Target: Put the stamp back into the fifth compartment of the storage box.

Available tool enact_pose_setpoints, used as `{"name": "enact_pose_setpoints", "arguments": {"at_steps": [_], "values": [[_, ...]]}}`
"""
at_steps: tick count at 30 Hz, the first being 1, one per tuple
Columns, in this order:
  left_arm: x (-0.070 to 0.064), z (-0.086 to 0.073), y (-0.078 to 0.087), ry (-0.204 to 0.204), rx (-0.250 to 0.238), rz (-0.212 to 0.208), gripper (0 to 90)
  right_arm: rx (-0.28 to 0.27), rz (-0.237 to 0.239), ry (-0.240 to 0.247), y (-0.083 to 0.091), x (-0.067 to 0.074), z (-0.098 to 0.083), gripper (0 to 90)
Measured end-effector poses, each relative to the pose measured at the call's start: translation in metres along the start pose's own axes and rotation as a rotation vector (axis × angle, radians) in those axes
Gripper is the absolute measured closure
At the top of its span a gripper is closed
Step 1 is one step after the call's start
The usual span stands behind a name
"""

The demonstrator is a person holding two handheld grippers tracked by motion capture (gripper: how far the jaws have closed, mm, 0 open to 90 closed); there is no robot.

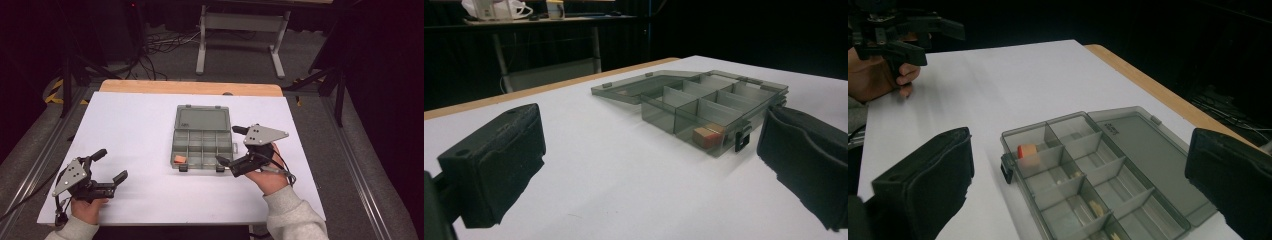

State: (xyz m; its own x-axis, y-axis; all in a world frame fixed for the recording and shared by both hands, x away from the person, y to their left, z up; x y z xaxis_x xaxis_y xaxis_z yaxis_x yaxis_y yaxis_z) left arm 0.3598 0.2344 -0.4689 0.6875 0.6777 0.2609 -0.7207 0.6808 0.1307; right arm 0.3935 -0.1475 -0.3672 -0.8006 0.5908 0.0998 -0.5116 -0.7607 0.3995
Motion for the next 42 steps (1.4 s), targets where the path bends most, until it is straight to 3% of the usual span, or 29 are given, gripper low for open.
{"name": "enact_pose_setpoints", "arguments": {"at_steps": [14, 31, 42], "values": [[0.000, 0.000, 0.000, 0.000, 0.000, 0.001, 0.1, -0.066, -0.048, -0.050, 0.019, -0.014, -0.038, 0.2], [-0.001, 0.000, 0.000, 0.001, -0.002, 0.003, 0.1, -0.128, -0.094, -0.131, 0.035, -0.045, -0.095, 0.2], [-0.001, 0.000, -0.001, 0.002, -0.002, 0.002, 0.1, -0.147, -0.115, -0.172, 0.038, -0.050, -0.122, 0.2]]}}
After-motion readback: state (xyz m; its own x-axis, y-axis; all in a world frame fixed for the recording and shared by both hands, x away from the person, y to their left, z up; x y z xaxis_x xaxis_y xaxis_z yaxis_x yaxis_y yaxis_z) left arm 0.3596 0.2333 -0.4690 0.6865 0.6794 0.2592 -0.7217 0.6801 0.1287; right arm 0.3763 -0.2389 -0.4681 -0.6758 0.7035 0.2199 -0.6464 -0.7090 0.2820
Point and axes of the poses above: each handheld gripper's, and its own axes: y roughly backward along the jaws, z roughly out of its top, x roughly to its left, the point moved 6 cm from there along -y, roughly forward along the jaws, and after that the axes turned 15 degrees about -y, right-handed, at the moved point
